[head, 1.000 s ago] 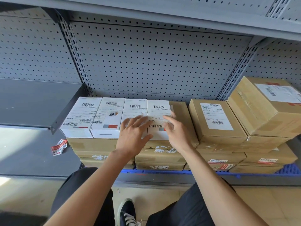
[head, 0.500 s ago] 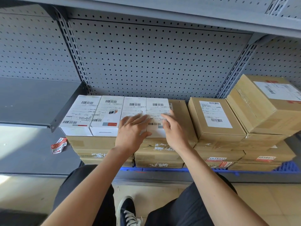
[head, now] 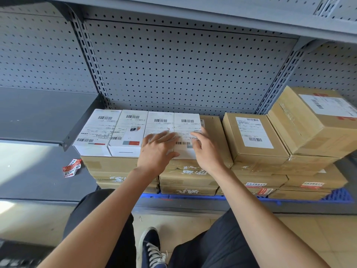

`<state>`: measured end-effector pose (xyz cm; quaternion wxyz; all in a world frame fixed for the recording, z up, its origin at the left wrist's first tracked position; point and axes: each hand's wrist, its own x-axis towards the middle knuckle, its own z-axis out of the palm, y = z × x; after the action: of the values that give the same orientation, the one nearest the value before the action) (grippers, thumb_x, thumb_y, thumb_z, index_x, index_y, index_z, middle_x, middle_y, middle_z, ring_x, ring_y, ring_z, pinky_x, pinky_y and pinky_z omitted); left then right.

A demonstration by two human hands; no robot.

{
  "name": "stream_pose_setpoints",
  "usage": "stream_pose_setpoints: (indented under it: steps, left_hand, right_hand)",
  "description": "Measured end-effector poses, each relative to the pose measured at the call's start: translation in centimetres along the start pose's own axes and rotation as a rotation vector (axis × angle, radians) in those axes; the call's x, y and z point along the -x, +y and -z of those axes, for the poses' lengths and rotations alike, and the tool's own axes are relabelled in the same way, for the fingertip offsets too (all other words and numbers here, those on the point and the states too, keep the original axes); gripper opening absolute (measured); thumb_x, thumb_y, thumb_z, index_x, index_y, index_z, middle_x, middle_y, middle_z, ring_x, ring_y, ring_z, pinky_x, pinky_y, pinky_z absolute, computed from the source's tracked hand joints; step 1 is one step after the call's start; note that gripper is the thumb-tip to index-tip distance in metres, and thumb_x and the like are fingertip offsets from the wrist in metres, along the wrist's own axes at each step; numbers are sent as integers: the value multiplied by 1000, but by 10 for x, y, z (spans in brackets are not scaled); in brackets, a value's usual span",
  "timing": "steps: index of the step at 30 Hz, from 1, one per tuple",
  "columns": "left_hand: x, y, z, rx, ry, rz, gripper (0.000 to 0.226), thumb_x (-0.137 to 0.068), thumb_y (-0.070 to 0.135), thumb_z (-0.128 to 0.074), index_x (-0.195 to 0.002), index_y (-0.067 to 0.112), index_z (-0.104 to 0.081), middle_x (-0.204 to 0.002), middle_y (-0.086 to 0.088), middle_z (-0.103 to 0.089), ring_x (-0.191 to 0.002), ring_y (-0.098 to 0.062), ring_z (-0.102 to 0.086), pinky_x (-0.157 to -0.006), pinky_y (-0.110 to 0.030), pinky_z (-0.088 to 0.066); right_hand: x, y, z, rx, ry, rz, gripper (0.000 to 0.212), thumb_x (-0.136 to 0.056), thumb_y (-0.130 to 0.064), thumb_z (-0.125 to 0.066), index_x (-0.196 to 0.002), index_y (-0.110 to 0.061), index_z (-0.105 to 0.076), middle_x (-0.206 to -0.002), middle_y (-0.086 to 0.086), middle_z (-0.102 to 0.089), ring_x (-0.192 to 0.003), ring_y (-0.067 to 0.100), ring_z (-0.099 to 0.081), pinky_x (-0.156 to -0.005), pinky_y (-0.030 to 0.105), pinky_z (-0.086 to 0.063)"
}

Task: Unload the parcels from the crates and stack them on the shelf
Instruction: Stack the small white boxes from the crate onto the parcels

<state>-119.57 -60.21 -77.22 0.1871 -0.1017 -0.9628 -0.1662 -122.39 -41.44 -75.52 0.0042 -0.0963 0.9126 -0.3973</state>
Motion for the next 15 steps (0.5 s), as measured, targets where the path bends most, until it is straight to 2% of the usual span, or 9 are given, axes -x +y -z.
stream_pose_setpoints:
  steps: [3,6,9,11,13,15]
  left_hand:
    - [-1,4,5,10,-49,30,50,-80,36,-83,-126,24,-69,-139,10,-62,-136,-20,-52,-111,-53,-36]
    - [-1,8,11,10,-82,4,49,-83,33,-81,-128,22,-67,-142,9,-59,-139,-21,-47,-113,-50,-32]
    - [-2,12,18,-21,-158,9,54,-93,41,-69,-142,25,-55,-156,10,-43,-150,-18,-28,-120,-47,-21]
    - [0,12,21,-51,-174,43,54,-98,47,-59,-148,28,-48,-162,8,-35,-153,-19,-19,-122,-50,-16]
    - [5,12,26,-50,-159,78,53,-101,49,-53,-149,28,-46,-163,7,-33,-153,-20,-18,-122,-52,-17]
    - [13,13,33,-51,-128,95,50,-101,46,-51,-147,28,-47,-162,6,-35,-152,-20,-21,-120,-52,-22]
  right_hand:
    - [5,-3,2,9,3,-6,40,-108,-16,-40,-146,-14,-51,-165,0,-24,-153,9,-13,-121,25,-16]
    - [8,-5,4,45,-2,-14,40,-108,-18,-41,-147,-18,-50,-166,2,-19,-153,10,-15,-115,22,-19]
    - [8,-8,10,91,-3,-17,40,-107,-22,-43,-146,-22,-51,-167,3,-19,-152,15,-22,-117,29,-25]
    - [10,-12,14,145,7,11,40,-106,-23,-44,-145,-23,-52,-165,1,-24,-149,17,-30,-115,33,-30]
    - [13,-17,16,213,12,76,39,-106,-24,-44,-144,-23,-53,-163,-1,-29,-147,18,-34,-114,36,-35]
    - [16,-24,16,267,-13,138,39,-106,-22,-43,-144,-23,-53,-162,-1,-31,-149,17,-27,-115,38,-32]
